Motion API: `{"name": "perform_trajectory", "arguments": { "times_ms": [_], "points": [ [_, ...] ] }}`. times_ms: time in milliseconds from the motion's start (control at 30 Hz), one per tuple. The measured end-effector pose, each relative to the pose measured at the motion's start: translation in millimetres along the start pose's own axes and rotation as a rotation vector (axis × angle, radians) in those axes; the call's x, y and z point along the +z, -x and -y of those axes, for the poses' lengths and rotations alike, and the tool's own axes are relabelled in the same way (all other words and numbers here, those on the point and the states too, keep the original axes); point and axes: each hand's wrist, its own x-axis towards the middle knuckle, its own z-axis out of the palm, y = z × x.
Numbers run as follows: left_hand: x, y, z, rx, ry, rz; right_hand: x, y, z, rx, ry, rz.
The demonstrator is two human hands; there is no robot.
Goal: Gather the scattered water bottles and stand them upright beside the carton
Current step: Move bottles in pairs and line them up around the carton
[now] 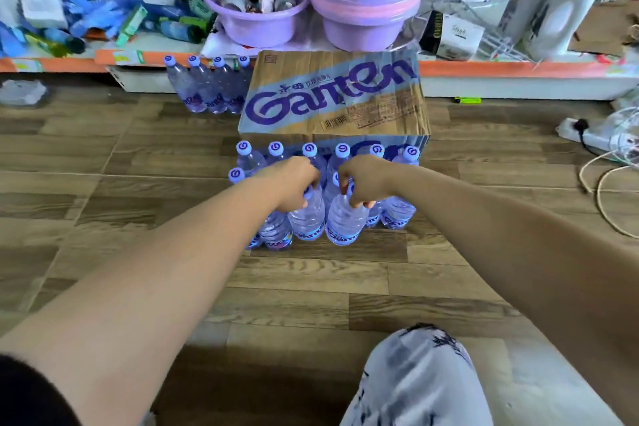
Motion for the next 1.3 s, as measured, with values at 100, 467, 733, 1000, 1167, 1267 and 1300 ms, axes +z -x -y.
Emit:
{"name": "perform_trajectory", "arguments": {
  "times_ms": [100, 467, 733, 1000, 1167, 1267, 1300],
  "points": [
    [25, -18, 0, -0.013, 0.026, 0.007, 15, -17, -8, 0.021, 0.024, 0.017],
    [89, -52, 7, -0.076, 0.016, 0.042, 59, -60, -18, 0.012, 0.133, 0.002],
    [92, -49, 11, -0.111, 0.022, 0.034, 70, -72, -19, 0.04, 0.063, -0.01],
    [96, -44, 12, -0.136, 0.001, 0.015, 77, -73, -23, 0.045, 0.005, -0.046],
    [96, -36, 10, -0.186, 0.115, 0.014, 73, -72, -19, 0.037, 0.005, 0.005],
    [90, -22, 11, -0.192, 0.129, 0.06, 72, -65, -16, 0.014, 0.069, 0.023],
    [86, -16, 12, -0.191, 0.113, 0.066, 72, -63, -14, 0.013, 0.105, 0.03]
  ]
}}
